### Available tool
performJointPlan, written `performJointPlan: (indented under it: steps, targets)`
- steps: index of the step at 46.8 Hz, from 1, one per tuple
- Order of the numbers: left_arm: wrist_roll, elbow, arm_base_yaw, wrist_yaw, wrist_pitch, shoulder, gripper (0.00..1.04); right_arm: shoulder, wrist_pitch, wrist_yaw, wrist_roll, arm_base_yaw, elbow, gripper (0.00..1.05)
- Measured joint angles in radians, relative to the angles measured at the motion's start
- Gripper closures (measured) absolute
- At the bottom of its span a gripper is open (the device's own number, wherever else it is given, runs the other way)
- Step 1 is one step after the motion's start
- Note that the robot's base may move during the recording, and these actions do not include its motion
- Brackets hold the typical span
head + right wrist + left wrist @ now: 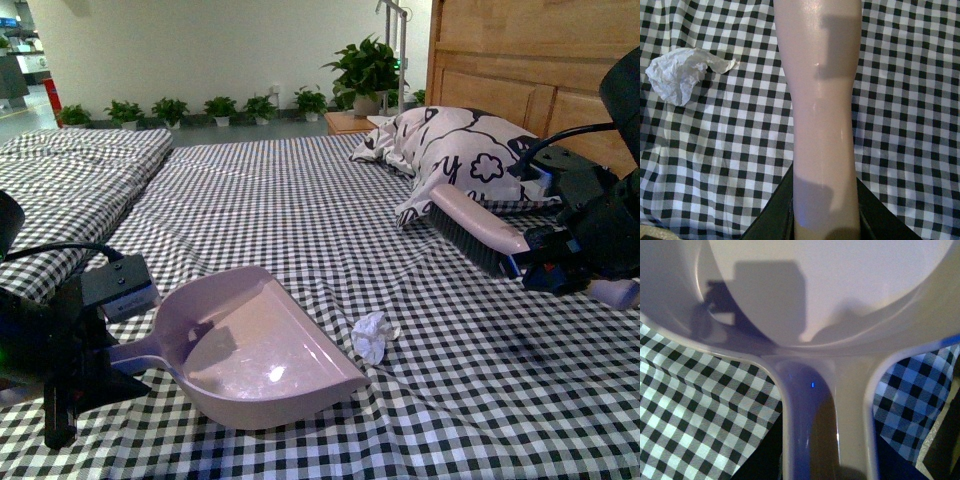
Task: Clean up trash
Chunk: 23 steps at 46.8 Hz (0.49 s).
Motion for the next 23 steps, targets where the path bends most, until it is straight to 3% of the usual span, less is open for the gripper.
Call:
performJointPlan:
  steps: [23]
  targets:
    - [0.048, 0.123, -0.017, -0.023, -0.024, 0.125, 0.81, 0.091, 0.020, 0.041, 0.000, 0.075, 0.021, 0.86]
